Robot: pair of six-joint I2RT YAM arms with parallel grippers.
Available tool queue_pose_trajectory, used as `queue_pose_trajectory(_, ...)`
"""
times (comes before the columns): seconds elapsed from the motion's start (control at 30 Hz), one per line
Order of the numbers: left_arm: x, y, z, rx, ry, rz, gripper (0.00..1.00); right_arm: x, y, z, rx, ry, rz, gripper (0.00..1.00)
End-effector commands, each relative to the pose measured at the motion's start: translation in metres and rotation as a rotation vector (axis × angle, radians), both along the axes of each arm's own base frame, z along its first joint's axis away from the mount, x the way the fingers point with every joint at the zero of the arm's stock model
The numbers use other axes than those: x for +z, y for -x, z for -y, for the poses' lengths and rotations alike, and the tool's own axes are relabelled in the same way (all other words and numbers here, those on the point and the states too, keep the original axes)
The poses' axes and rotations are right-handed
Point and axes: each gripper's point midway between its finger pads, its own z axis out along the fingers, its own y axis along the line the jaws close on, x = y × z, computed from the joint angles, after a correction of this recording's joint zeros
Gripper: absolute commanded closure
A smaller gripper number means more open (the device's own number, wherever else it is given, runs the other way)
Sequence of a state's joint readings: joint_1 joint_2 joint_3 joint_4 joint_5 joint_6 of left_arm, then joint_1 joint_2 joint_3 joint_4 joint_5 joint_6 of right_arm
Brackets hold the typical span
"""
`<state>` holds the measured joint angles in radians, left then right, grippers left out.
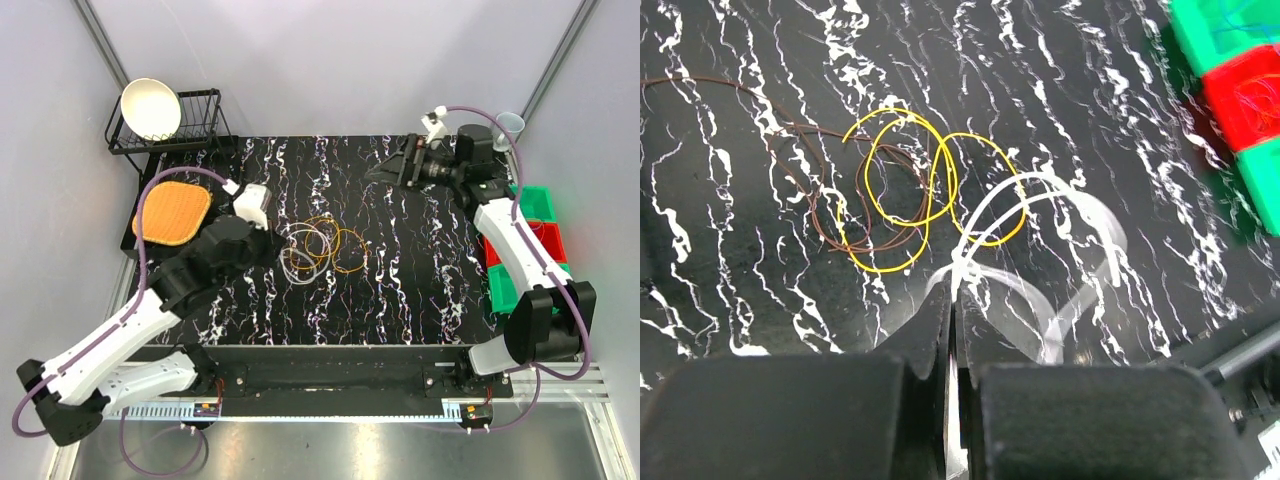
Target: Untangle the cables
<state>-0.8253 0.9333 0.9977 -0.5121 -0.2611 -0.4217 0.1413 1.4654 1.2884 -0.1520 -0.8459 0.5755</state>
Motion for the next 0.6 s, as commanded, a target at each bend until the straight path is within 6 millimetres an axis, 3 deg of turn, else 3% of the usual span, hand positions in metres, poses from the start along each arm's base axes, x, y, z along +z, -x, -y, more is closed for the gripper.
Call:
queue_pose_trajectory(0.0,0.025,0.017,-0.003,-0.118,0.014,0.036,1.0,0.058,0.051,-0.044,0.265,-0.051,0.221,0.0)
queue_pose_trajectory(0.23,0.045,0.02,-0.01,-0.108,0.048,0.072,1.0,0.059,0.099,-0.086,0.46,-0.012,0.277,0.0)
queue_pose_trajectory(0.57,0.054,0.026,-0.016,-0.098,0.093,0.094,1.0,0.032,0.13,-0.129,0.596,0.079,0.291,0.04)
